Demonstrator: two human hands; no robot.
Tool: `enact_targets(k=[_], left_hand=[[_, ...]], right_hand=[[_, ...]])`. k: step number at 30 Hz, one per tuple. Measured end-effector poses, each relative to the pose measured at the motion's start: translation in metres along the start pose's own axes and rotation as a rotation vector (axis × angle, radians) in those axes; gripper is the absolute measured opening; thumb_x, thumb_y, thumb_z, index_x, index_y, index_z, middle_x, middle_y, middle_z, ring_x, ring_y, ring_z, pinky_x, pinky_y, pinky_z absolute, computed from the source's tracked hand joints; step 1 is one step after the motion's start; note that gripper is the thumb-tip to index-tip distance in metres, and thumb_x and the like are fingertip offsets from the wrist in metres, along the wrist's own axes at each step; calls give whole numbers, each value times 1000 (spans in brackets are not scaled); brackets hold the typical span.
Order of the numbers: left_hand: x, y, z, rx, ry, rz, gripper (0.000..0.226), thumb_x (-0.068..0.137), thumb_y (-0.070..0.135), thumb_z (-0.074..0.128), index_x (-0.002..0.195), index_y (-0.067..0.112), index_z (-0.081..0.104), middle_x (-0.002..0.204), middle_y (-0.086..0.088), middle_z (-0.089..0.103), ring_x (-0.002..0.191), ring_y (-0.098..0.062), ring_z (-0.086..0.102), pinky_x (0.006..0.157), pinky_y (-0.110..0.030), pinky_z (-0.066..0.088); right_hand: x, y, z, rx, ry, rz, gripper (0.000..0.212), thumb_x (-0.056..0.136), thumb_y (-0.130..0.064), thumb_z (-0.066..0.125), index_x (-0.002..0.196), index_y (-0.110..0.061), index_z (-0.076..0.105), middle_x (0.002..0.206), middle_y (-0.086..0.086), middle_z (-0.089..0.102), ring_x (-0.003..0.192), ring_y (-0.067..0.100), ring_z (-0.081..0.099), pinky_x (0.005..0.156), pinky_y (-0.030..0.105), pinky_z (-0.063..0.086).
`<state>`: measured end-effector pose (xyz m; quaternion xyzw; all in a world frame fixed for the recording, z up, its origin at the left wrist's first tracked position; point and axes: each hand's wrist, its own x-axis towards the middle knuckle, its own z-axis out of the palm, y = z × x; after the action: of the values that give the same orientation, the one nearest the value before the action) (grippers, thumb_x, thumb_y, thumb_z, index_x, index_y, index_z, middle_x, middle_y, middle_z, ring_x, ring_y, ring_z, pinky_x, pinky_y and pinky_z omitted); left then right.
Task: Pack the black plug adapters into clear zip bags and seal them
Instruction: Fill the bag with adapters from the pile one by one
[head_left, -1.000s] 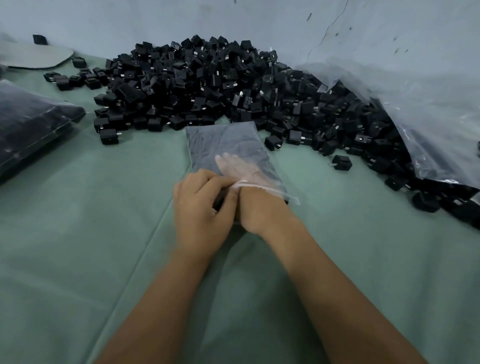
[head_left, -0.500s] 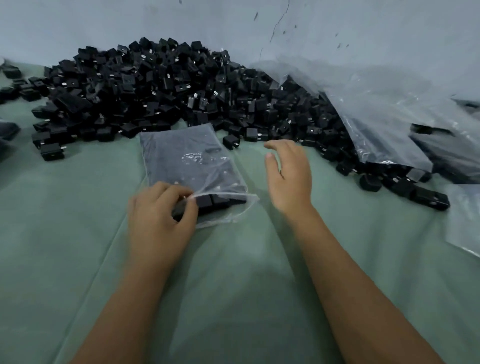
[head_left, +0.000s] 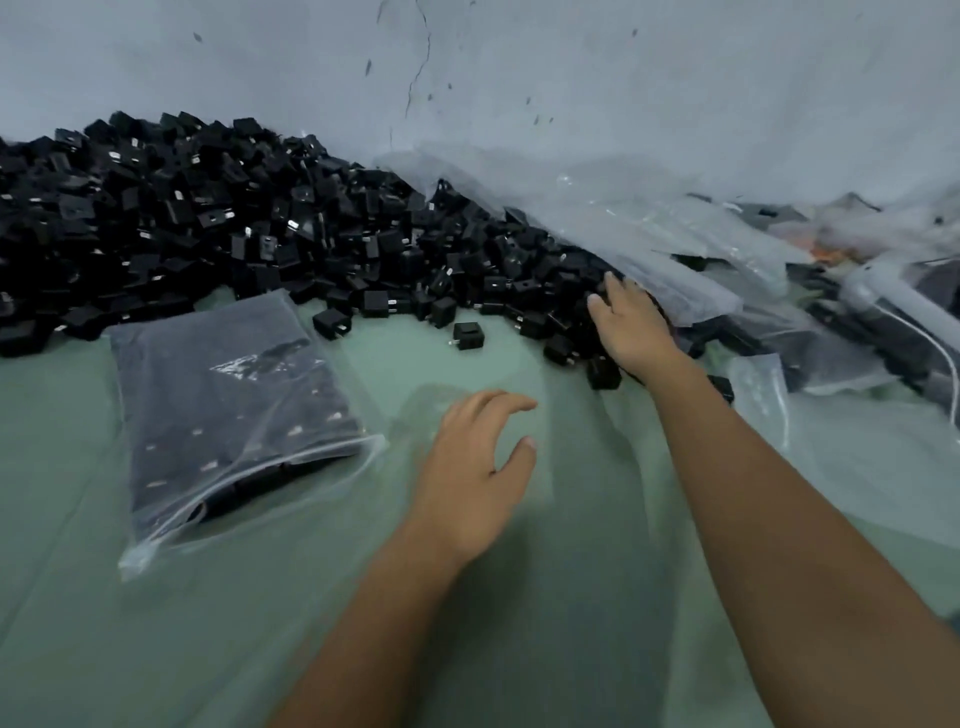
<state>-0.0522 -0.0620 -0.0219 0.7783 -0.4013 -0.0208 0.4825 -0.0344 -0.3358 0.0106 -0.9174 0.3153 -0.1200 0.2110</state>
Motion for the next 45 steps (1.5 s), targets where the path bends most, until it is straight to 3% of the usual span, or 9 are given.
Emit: enact_targets(k=[4, 8, 14, 21, 26, 31, 35, 38, 45], left_hand=[[13, -15, 16, -136, -10, -164, 30, 97, 18, 56, 125, 26, 57, 126, 16, 52, 125, -5, 43, 111, -28, 32], [22, -18, 20, -372, 146, -333, 23, 97, 18, 54, 112, 34, 59, 118, 21, 58, 117, -2, 52, 102, -23, 38], [21, -24, 29, -378, 242, -393, 19, 95, 20, 54, 97, 37, 62, 106, 20, 64, 104, 0, 58, 93, -26, 44], [19, -25, 30, -342, 291, -364, 18, 94, 19, 53, 95, 34, 63, 99, 16, 65, 91, 0, 58, 82, -22, 44], [10, -20, 17, -307, 319, -359, 31, 94, 11, 52, 94, 41, 59, 104, 22, 57, 95, 10, 53, 83, -12, 37], [-19, -22, -10, -386, 239, -375, 35, 94, 6, 54, 97, 40, 64, 104, 14, 62, 79, 9, 55, 76, -8, 40], [-43, -18, -38, -456, 196, -315, 31, 95, 6, 53, 89, 30, 71, 92, 4, 70, 78, -19, 62, 71, -26, 48], [-54, -8, -75, -335, 352, -66, 29, 89, 10, 52, 87, 31, 71, 85, 8, 71, 74, -9, 66, 65, -15, 48], [-62, -40, -160, -95, 732, -126, 23, 85, 25, 53, 83, 44, 65, 84, 18, 69, 80, 1, 61, 73, -13, 45]], right_hand=[[-6, 49, -21, 204, 99, 203, 53, 103, -41, 25, 149, -15, 31, 156, 8, 29, 142, 26, 27, 113, 37, 21], [-26, 80, -17, 348, 259, 344, 43, 98, -42, 30, 122, -21, 58, 135, 9, 54, 121, 28, 47, 95, 37, 32], [-11, 51, 1, 358, 170, 343, 59, 88, -62, 32, 143, -40, 39, 159, 9, 18, 144, 27, 22, 115, 44, 19], [-9, -41, 56, 373, 154, 308, 49, 88, -48, 36, 127, -28, 59, 137, 10, 45, 123, 27, 44, 95, 38, 34], [-29, -112, 94, 1078, 185, 336, 31, 92, -33, 47, 100, -10, 65, 103, 13, 58, 92, 16, 52, 85, 32, 40], [-44, -99, 91, 1633, 418, 465, 23, 95, -13, 50, 112, -7, 65, 114, 6, 65, 100, 14, 62, 87, 24, 51], [-79, -97, 93, 1298, 583, 440, 22, 88, -6, 46, 87, -18, 65, 96, 8, 63, 84, 16, 57, 82, 31, 47], [-108, -111, 100, 961, 491, 315, 20, 82, -13, 50, 80, -29, 63, 101, 0, 64, 83, 12, 58, 79, 33, 49], [-130, -115, 114, 561, 235, -7, 36, 81, -17, 69, 116, -21, 63, 105, -9, 48, 91, 6, 52, 68, -1, 32]])
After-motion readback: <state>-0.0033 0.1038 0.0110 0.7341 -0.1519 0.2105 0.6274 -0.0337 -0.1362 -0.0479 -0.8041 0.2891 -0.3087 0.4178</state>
